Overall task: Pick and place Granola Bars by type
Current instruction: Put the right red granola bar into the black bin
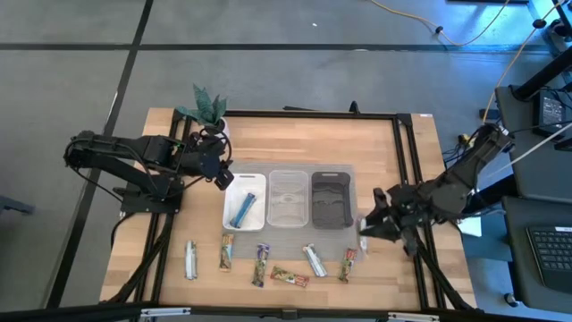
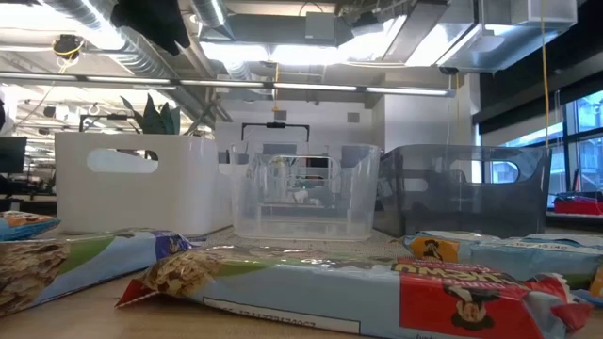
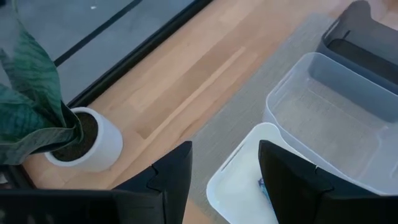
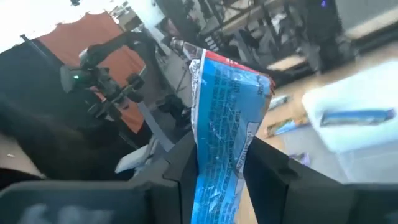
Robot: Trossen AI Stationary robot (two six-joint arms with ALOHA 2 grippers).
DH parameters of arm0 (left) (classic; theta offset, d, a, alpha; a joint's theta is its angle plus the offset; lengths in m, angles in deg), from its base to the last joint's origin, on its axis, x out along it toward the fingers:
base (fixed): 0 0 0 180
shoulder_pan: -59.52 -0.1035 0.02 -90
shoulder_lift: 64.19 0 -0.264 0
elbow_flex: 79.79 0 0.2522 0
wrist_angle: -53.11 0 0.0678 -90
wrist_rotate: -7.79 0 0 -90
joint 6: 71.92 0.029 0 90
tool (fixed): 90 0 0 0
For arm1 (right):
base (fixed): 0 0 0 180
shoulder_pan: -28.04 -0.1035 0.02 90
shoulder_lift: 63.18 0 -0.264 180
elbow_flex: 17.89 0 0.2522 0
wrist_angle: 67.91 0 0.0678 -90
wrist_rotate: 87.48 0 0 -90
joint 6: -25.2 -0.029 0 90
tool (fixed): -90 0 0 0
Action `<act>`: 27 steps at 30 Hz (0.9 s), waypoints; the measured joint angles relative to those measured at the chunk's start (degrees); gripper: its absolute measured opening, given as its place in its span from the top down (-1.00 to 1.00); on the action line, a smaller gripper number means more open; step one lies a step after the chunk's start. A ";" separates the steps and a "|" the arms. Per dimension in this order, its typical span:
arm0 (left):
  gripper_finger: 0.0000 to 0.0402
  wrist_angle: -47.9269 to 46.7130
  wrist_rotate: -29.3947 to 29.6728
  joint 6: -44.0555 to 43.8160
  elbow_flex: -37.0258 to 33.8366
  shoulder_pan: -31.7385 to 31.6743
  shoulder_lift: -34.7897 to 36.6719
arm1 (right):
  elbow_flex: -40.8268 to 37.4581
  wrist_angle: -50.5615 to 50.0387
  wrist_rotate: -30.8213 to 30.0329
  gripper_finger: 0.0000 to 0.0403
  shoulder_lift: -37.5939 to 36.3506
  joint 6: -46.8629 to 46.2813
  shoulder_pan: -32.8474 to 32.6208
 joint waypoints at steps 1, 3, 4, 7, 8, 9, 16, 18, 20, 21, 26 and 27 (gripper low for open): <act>0.12 0.00 0.26 0.01 0.00 0.00 0.00 | 0.00 -0.59 -0.18 0.41 -0.38 1.15 0.83; 0.12 0.00 0.85 -0.33 -0.02 0.00 0.00 | 0.00 -2.42 -4.84 0.41 -0.66 0.95 2.81; 0.12 0.00 0.90 -0.85 0.00 0.00 0.00 | 0.00 -3.97 -8.83 0.41 -0.66 -0.91 3.97; 0.12 0.00 0.98 -1.97 0.00 0.00 0.00 | 0.00 -11.54 -15.32 0.41 0.16 -10.19 8.36; 0.12 0.00 0.98 -2.00 0.00 0.00 0.00 | 0.00 -14.53 -14.90 0.41 0.61 -13.02 10.17; 0.12 0.00 0.98 -2.04 0.00 0.00 0.00 | 0.00 -17.01 -14.16 0.41 1.21 -15.40 11.78; 0.12 0.00 1.00 -2.06 -0.02 0.00 0.00 | 0.00 -21.79 -7.27 0.41 8.18 -22.58 20.41; 0.12 0.00 0.99 -2.06 -0.01 0.00 0.00 | 0.00 -21.81 -2.49 0.41 10.89 -22.61 22.60; 0.12 0.00 0.99 -2.06 -0.01 0.00 0.00 | 0.00 -21.96 2.12 0.41 13.88 -22.47 24.43; 0.12 0.00 1.00 -2.06 -0.01 0.00 0.00 | 0.00 -21.94 4.15 0.41 15.44 -22.33 25.31; 0.12 0.00 0.98 -2.08 -0.02 0.00 0.00 | 0.00 -22.65 10.96 0.41 22.78 -22.61 29.16; 0.12 0.00 0.98 -2.08 -0.02 0.00 0.00 | 0.00 -22.85 11.62 0.41 24.08 -22.65 29.81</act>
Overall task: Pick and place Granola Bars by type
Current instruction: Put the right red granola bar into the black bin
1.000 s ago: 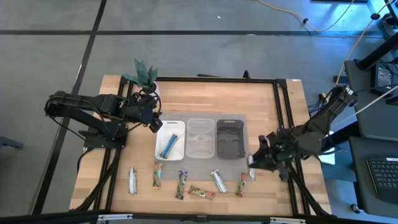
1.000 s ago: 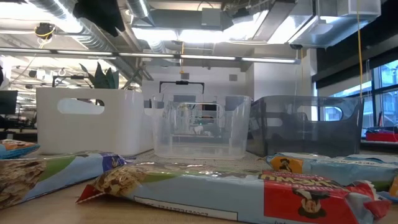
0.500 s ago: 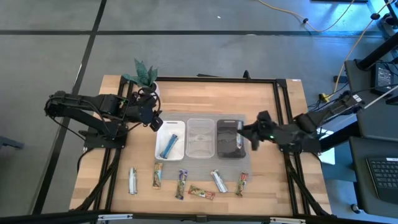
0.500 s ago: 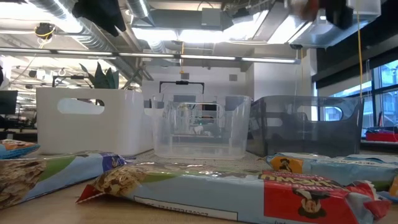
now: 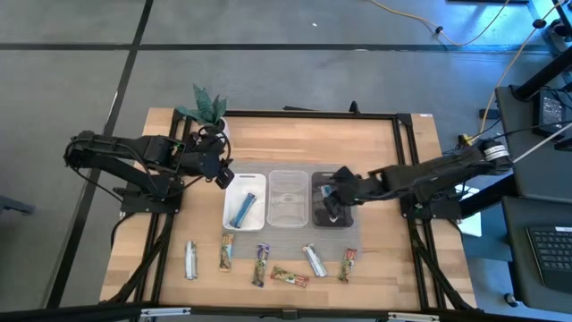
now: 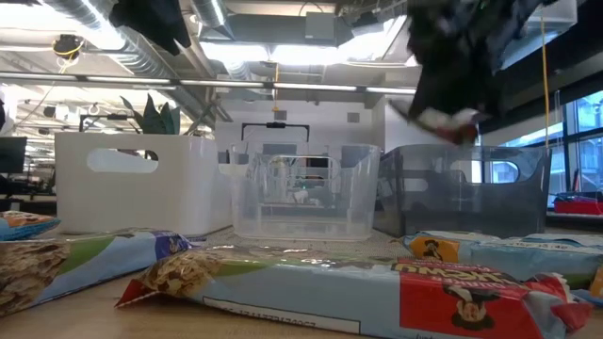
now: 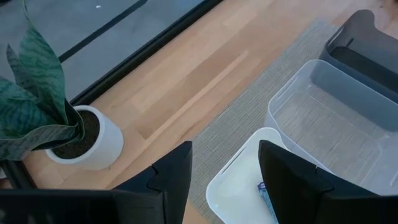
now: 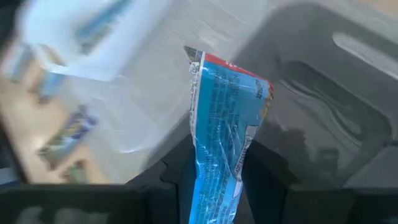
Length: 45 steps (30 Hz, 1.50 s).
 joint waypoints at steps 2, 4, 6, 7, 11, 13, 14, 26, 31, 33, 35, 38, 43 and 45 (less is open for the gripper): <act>0.12 0.00 -0.06 -0.01 0.00 0.00 0.00 | 0.00 -0.47 1.19 0.41 2.49 0.06 1.21; 0.12 0.00 -0.17 -0.02 0.00 0.00 0.00 | 0.00 -0.87 2.78 0.41 4.71 0.07 2.42; 0.12 0.00 -0.17 -0.61 0.00 0.00 0.01 | -0.02 -1.61 3.69 0.41 6.68 0.06 3.53; 0.12 0.00 -0.19 -0.91 0.00 0.00 0.00 | -0.02 -1.72 3.70 0.41 7.57 -0.04 4.00; 0.12 0.00 -0.51 -0.99 0.00 0.00 0.00 | -0.02 -2.13 3.96 0.41 10.09 -0.11 5.46; 0.12 -0.01 -0.63 -0.99 0.00 0.00 0.00 | -0.02 -2.14 4.62 0.41 10.93 -0.11 6.06; 0.12 0.00 -0.65 -0.99 0.00 0.00 0.01 | -0.02 -2.15 4.64 0.41 11.36 -0.11 6.21; 0.12 0.00 -0.67 -0.97 0.00 0.00 0.00 | -0.02 -2.06 7.66 0.41 13.38 0.19 6.60; 0.12 0.00 -0.68 -0.99 0.00 0.00 0.01 | -0.02 -2.05 7.65 0.41 13.31 0.26 6.60; 0.12 0.00 -0.68 -0.97 0.00 0.00 0.00 | -0.02 -2.07 7.65 0.41 13.31 0.28 6.60; 0.12 0.00 -0.68 -0.98 0.00 0.00 0.00 | -0.02 -2.03 7.64 0.40 13.31 0.28 6.60; 0.12 0.00 -0.68 -0.97 0.00 0.00 0.00 | -0.02 -2.04 7.64 0.40 13.31 0.31 6.60; 0.12 0.00 -0.68 -0.97 0.00 0.00 0.00 | -0.02 -2.04 7.62 0.40 13.31 0.34 6.60; 0.12 -0.02 -0.68 -1.01 0.00 0.00 0.00 | -0.02 -2.04 7.63 0.40 13.30 0.69 6.60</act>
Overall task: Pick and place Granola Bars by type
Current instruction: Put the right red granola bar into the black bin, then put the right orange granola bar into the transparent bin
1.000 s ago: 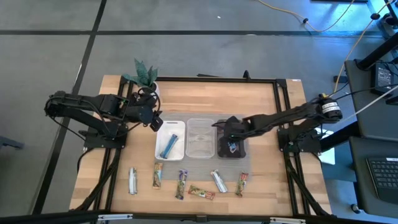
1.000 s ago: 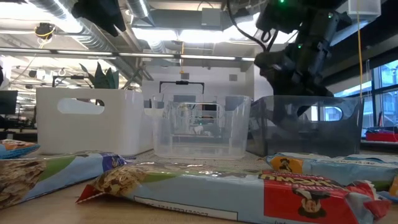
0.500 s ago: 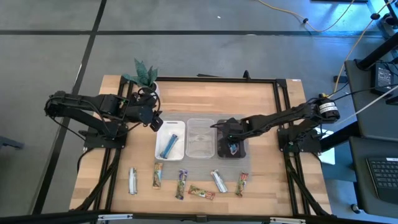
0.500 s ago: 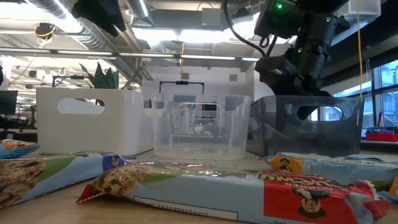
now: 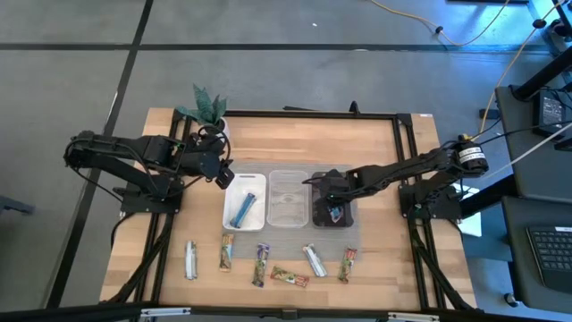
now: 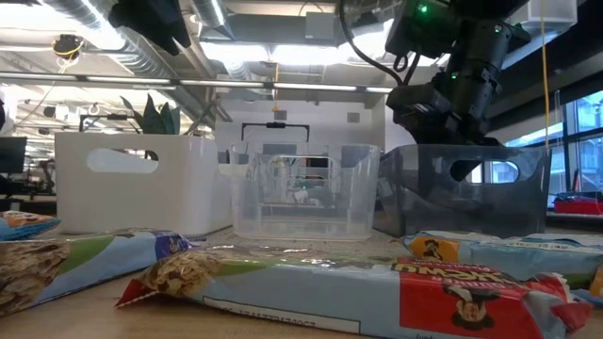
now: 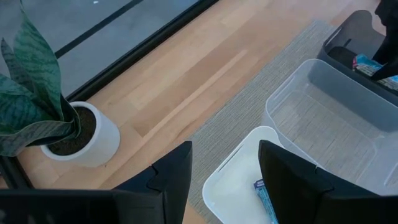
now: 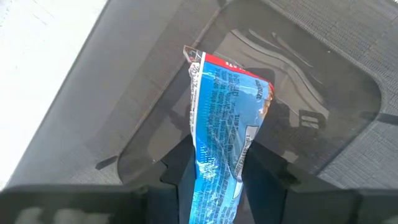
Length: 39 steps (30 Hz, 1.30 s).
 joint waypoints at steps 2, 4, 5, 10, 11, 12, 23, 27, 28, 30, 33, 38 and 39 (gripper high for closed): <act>0.12 0.01 0.00 0.02 0.00 0.00 0.00 | 0.00 0.00 -0.01 0.40 -0.01 0.14 0.00; 0.12 0.02 0.00 0.00 0.00 0.00 0.00 | 0.00 0.00 -0.01 0.36 -0.01 0.12 0.00; 0.12 0.01 0.00 -0.01 0.00 0.00 0.00 | 0.00 0.00 -0.01 0.32 -0.01 0.12 0.00; 0.12 0.02 0.00 -0.02 0.00 0.00 0.00 | 0.00 -0.02 -0.04 0.06 -0.03 -0.52 0.00; 0.12 0.01 0.00 0.00 0.00 0.00 0.00 | 0.00 -0.02 -0.03 0.01 -0.03 -0.53 0.00; 0.12 0.01 0.00 0.02 0.00 0.00 0.00 | 0.00 0.00 -0.03 -0.04 -0.03 -0.49 0.00; 0.12 -0.04 -0.04 0.13 0.00 0.00 0.00 | 0.63 -0.80 -3.52 -0.17 -7.17 2.01 -0.24; 0.12 -0.34 -0.15 0.14 0.00 0.01 0.01 | 4.70 -1.38 -6.92 -0.17 -9.66 7.53 -1.95; 0.12 -0.37 -0.45 0.13 0.00 0.00 0.01 | 6.33 -1.72 -7.43 -0.17 -10.04 9.43 -2.62; 0.12 -0.40 -1.35 0.13 0.00 0.00 0.02 | 10.39 -2.57 -7.61 -0.17 -10.34 13.07 -3.88; 0.12 -0.40 -1.77 0.13 0.00 0.02 0.02 | 17.51 -5.14 -7.88 -0.17 -10.02 15.84 -6.40; 0.12 -0.42 -1.77 0.15 0.00 0.02 0.00 | 27.33 -13.50 -10.48 -0.17 -7.03 11.45 -12.08; 0.12 -0.42 -1.77 0.13 0.00 0.02 0.00 | 28.82 -14.51 -10.68 -0.17 -6.18 9.16 -13.34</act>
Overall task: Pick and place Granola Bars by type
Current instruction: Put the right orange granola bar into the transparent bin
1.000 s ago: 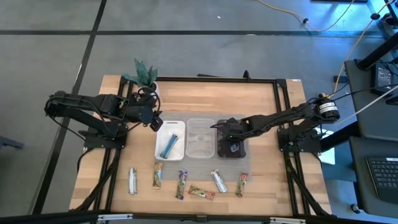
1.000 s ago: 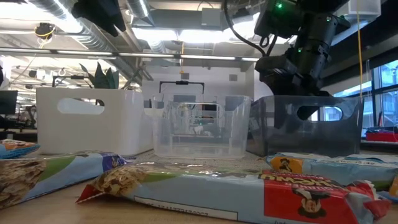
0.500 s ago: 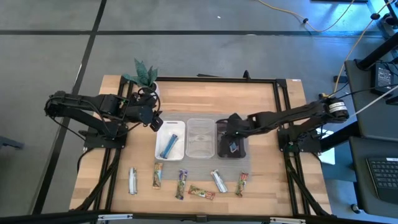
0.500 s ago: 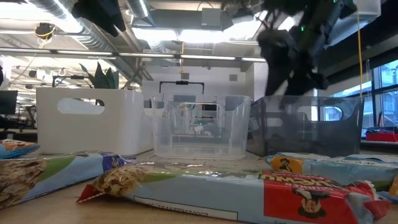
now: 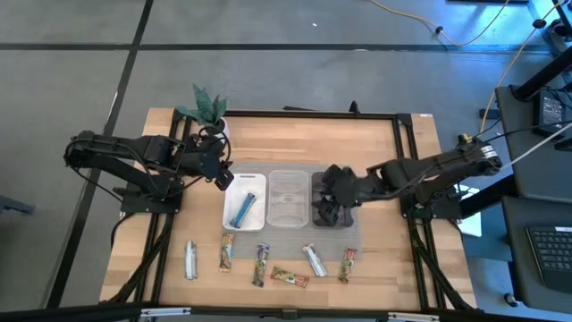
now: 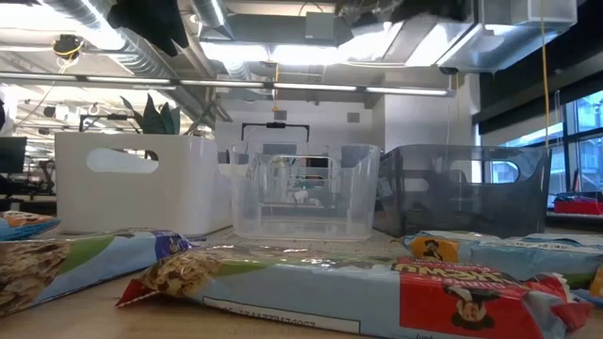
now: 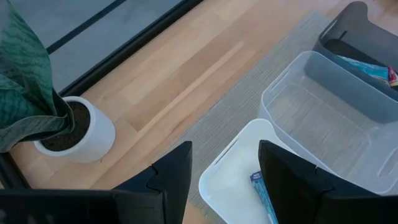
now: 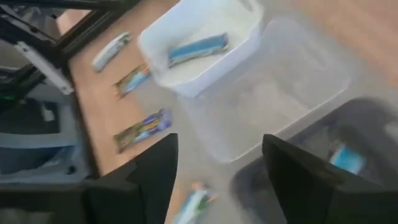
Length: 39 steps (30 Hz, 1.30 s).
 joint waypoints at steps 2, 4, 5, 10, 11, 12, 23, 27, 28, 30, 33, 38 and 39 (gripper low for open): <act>0.12 0.00 0.02 0.02 0.00 -0.01 0.00 | 2.26 -1.46 0.09 -0.17 2.04 -4.82 -2.73; 0.12 0.00 0.05 0.02 0.00 0.00 0.00 | 4.52 -1.87 0.11 -0.17 4.74 -8.57 -5.17; 0.12 0.00 0.23 0.02 0.00 0.00 0.00 | 5.71 -2.26 0.14 -0.17 6.21 -10.82 -6.32; 0.12 0.00 0.75 1.37 0.00 -0.02 0.00 | 11.28 -6.85 4.33 -0.17 14.68 -20.60 -9.99; 0.12 0.02 0.74 2.41 0.00 -0.02 0.00 | 12.27 -8.00 5.50 -0.17 16.47 -22.20 -10.42; 0.11 0.02 0.74 3.42 0.00 0.00 0.00 | 13.26 -8.95 6.73 -0.17 18.36 -23.79 -10.78; 0.13 0.01 -0.66 6.05 0.00 -0.01 0.01 | 15.61 -11.21 14.12 -0.17 31.89 -30.96 -11.30; 0.13 0.01 -2.56 6.05 0.00 -0.01 0.01 | 15.61 -11.02 14.13 -0.17 34.43 -30.92 -11.30; 0.13 0.00 -2.87 6.05 0.00 -0.02 0.02 | 15.61 -11.02 14.15 -0.17 35.06 -30.80 -11.30; 0.13 0.01 -3.52 6.05 0.00 -0.01 0.01 | 15.61 -10.97 14.21 -0.17 36.19 -29.35 -11.30; 0.14 0.00 -4.26 6.05 0.00 0.00 0.02 | 15.61 -10.14 14.17 -0.17 37.76 -27.66 -11.47; 0.12 0.01 -4.33 6.05 0.00 -0.01 0.00 | 15.61 -8.57 14.83 -0.17 40.71 -27.53 -11.49; 0.13 0.01 -4.31 6.05 0.00 0.00 0.01 | 15.61 -8.58 15.27 -0.17 41.13 -27.53 -11.49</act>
